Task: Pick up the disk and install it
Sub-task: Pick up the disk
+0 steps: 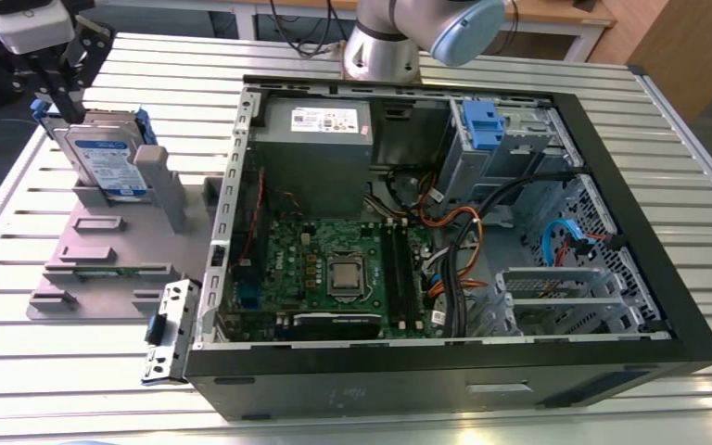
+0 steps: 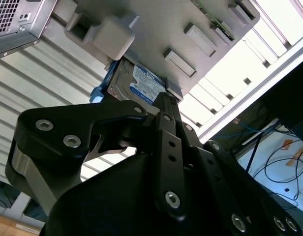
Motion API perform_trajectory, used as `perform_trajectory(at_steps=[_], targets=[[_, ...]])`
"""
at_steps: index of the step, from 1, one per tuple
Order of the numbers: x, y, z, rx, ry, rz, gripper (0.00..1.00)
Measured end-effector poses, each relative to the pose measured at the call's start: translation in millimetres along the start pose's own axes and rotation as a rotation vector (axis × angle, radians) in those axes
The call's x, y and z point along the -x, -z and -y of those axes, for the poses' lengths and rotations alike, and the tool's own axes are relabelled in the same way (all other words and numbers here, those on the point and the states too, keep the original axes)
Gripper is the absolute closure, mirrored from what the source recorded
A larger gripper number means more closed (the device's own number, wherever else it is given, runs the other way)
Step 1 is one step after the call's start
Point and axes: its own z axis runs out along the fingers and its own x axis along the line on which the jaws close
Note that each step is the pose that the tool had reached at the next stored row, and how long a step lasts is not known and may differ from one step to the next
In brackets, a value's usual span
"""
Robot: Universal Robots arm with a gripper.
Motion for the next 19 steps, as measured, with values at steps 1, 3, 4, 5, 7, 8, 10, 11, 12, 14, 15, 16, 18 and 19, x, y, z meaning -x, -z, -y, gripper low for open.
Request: perform_trajectory(at_steps=[1,3,4,5,7,8,10,11,12,14,15,16,18,19], targets=[[0.0,0.0,0.0,0.0,0.003,-0.0001,0.89],[0.0,0.0,0.0,-0.0001,0.008,-0.0001,0.89],[0.0,0.0,0.0,-0.0001,0.01,-0.0001,0.89],[0.0,0.0,0.0,-0.0001,0.013,-0.0002,0.89],[0.0,0.0,0.0,-0.0002,0.017,-0.0003,0.89],[0.0,0.0,0.0,-0.0003,0.019,-0.0004,0.89],[0.0,0.0,0.0,-0.0003,0.024,-0.0004,0.89],[0.0,0.0,0.0,-0.0003,0.026,-0.0004,0.89],[0.0,0.0,0.0,-0.0003,0.028,-0.0004,0.89],[0.0,0.0,0.0,-0.0004,0.032,-0.0005,0.89],[0.0,0.0,0.0,-0.0004,0.034,-0.0006,0.89],[0.0,0.0,0.0,-0.0005,0.036,-0.0006,0.89],[0.0,0.0,0.0,-0.0005,0.04,-0.0006,0.89],[0.0,0.0,0.0,-0.0005,0.042,-0.0007,0.89]])
